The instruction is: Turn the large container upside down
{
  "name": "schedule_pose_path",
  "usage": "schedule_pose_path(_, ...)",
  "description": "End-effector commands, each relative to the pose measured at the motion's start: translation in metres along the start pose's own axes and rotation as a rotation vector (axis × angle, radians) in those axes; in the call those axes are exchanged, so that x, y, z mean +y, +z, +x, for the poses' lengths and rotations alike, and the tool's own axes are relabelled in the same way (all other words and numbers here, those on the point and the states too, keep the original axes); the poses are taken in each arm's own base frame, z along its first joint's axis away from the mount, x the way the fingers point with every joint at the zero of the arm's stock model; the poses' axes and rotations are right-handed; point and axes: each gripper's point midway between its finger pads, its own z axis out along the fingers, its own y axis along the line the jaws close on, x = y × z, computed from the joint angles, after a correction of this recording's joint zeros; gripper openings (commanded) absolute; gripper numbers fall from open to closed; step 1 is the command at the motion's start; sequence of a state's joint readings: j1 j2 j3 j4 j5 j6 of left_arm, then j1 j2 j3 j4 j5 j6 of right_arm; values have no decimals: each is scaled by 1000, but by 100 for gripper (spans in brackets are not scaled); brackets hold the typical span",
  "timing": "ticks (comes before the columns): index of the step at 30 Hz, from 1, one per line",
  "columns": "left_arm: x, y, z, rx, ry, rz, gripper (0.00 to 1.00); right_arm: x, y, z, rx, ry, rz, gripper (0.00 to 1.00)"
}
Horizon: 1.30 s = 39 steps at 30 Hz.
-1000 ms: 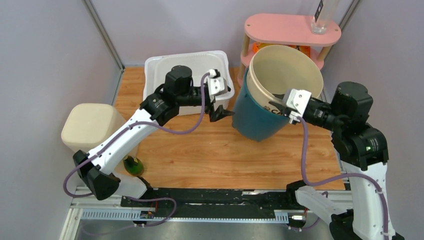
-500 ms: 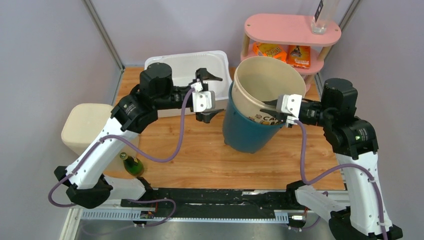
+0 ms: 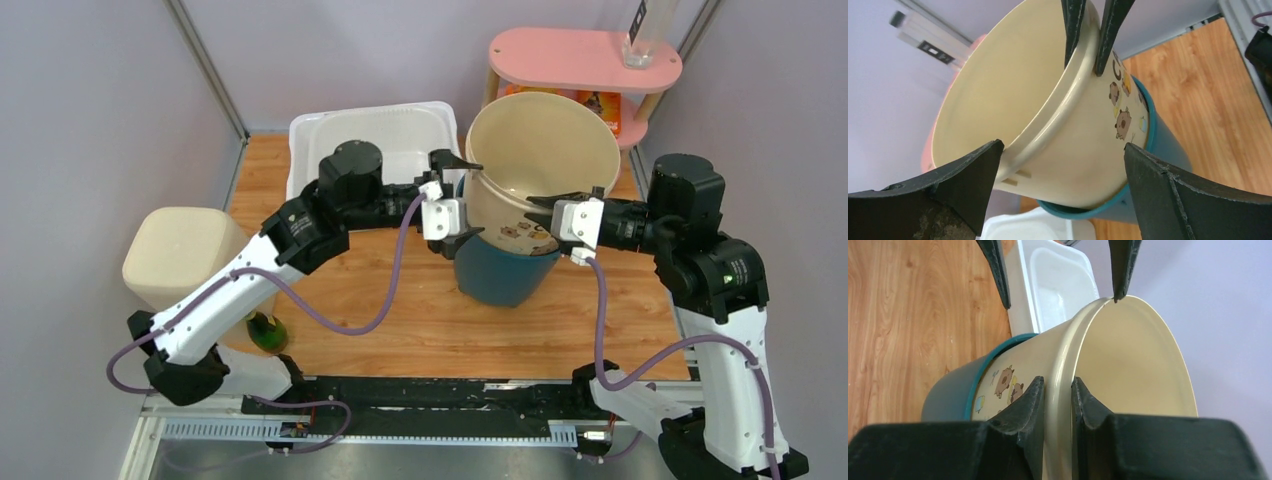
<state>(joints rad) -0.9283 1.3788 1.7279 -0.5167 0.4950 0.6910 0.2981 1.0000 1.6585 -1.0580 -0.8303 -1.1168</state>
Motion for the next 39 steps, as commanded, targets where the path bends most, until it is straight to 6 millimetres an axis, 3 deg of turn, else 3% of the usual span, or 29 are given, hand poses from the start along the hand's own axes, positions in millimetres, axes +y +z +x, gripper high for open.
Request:
schedule_pose_path(1,12,-40,-14,-41,5,-217,100,-74,-41,-45,55,-408,282,0)
schedule_pose_path(2,14,-52,-15,-33,-8,-260,100,-81,-48,-44,93,-423,316,0)
schedule_pose_path(5,-1,-63,7,53,-68,-260,100,-97,-64,-48,155,-439,393,0)
schedule_pose_path(11,-35,-90,41,156,-95,-248,100,-135,-94,-117,-31,-451,603,0)
schedule_pose_path(15,-32,-111,48,232,-118,-306,100,-159,-106,-157,-227,-336,713,0)
schedule_pose_path(17,-30,-118,54,296,-176,-332,100,-163,-100,-167,-320,-265,699,0)
schedule_pose_path(21,-35,-143,74,444,-289,-384,100,-167,-75,-168,-449,-111,611,0)
schedule_pose_path(25,-75,-170,99,584,-289,-269,100,-178,-42,-166,-608,164,494,0)
schedule_pose_path(28,-103,-188,120,681,-245,-178,100,-183,0,-164,-691,263,400,0)
schedule_pose_path(33,-116,-213,150,837,-155,-133,100,-170,76,-167,-767,404,244,0)
schedule_pose_path(36,-124,-219,160,899,-126,-75,100,-155,126,-157,-777,551,191,0)
schedule_pose_path(39,-128,-221,164,921,-121,-51,100,-143,157,-135,-774,747,263,0)
